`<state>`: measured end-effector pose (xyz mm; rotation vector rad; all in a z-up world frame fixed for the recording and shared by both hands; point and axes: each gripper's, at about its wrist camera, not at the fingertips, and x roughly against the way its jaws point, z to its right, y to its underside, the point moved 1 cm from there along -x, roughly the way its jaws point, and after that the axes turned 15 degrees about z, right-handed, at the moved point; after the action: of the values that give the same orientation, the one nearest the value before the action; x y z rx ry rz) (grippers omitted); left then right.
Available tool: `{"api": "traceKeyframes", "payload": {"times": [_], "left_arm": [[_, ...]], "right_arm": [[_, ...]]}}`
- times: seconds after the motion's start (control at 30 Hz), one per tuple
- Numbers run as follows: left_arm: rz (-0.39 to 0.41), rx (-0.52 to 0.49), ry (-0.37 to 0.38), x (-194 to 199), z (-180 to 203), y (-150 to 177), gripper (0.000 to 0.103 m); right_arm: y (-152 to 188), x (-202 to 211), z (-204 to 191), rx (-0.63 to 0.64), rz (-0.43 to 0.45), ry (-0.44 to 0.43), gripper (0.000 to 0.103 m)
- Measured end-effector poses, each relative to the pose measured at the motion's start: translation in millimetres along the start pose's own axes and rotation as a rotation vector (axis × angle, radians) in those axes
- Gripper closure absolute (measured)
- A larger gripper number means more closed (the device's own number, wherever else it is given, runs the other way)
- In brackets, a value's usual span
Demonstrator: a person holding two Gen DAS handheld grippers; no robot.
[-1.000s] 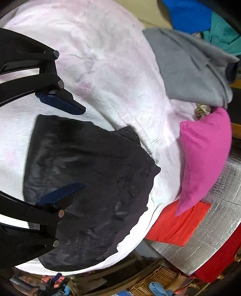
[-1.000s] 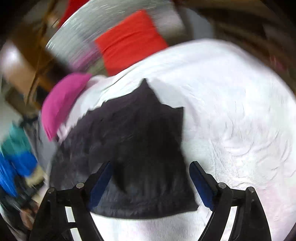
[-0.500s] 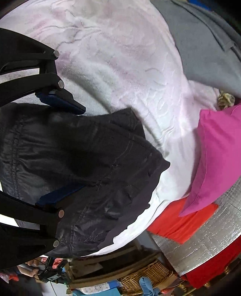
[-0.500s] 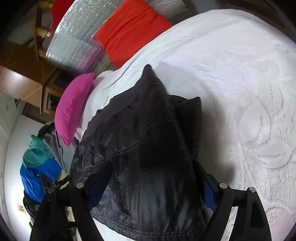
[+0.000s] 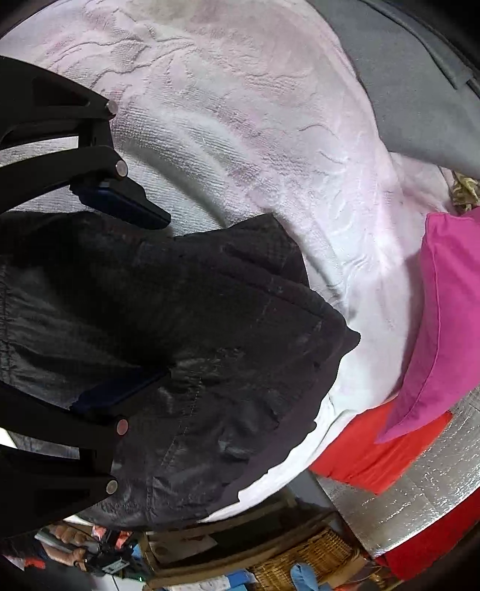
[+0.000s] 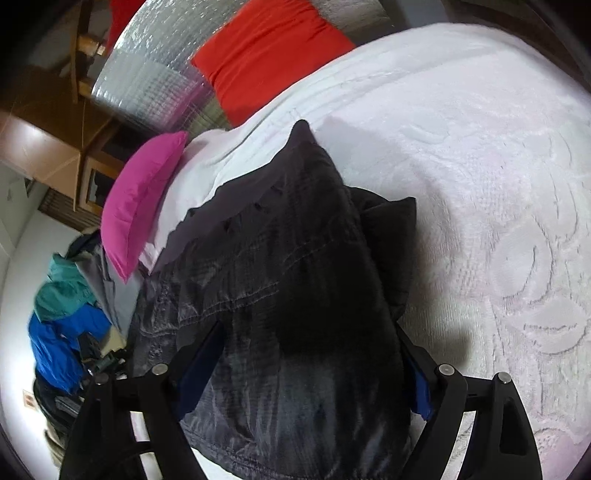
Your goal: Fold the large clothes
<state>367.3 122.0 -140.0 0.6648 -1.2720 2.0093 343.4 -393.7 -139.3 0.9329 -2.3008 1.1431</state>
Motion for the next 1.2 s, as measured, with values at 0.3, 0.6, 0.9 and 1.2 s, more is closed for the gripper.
{"api": "traceKeyframes", "payload": {"times": [0.3,0.6,0.9,1.2], "left_arm": [[-0.007,-0.034,0.004,-5.8,3.2,-1.9,0.027],[0.000,-0.044,0.005,-4.7,-2.5,-19.1,0.027],[0.067,-0.238,-0.074,1.8,32.1,-30.6,0.043],[0.055,-0.328,-0.095,-50.7,71.8,-66.6,0.027]], "right_arm": [[-1.4,-1.1,2.1,0.028,-0.035,0.081,0.037],[-20.4,-1.8,9.2,0.010,0.032,0.110,0.032],[-32.7,-5.2,-8.9,0.154,0.028,0.171,0.044],[-68.1,-49.1,-27.2,0.241,0.005,0.180,0.024]]}}
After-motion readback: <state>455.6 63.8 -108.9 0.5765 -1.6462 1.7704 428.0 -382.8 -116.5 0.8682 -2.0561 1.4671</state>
